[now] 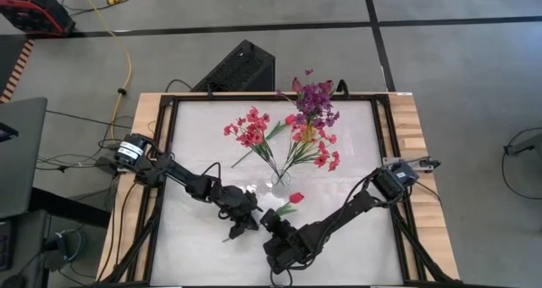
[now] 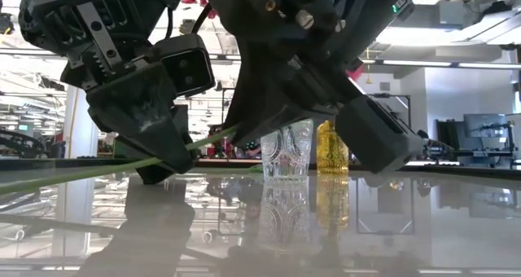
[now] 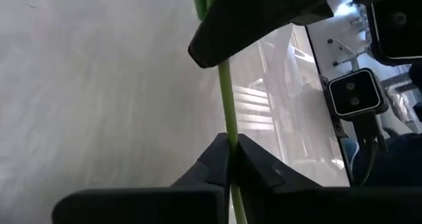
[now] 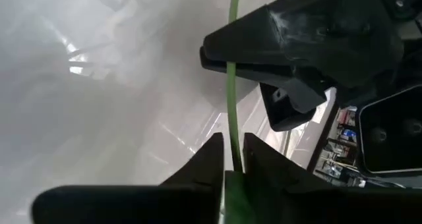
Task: Sort flowers into vase by color
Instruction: Put the bottom pink flower into the transparent vase
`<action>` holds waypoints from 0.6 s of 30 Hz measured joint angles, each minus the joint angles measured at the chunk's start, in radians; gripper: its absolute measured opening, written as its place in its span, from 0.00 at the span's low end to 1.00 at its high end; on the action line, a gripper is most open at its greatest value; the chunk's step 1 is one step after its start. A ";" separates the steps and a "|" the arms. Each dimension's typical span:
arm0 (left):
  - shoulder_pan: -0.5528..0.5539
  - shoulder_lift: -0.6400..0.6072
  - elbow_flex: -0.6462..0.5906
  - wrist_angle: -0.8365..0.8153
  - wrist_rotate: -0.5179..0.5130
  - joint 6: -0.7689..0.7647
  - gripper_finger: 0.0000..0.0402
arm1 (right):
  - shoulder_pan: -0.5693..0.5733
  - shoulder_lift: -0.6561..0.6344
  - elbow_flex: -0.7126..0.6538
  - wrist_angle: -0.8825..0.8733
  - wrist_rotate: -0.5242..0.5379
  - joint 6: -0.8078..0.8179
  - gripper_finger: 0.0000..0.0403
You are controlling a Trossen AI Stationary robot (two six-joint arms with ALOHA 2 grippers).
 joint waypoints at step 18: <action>0.046 -0.220 -0.003 -0.132 -0.108 0.240 0.00 | 0.097 -0.156 -0.001 -0.100 -0.121 0.846 0.63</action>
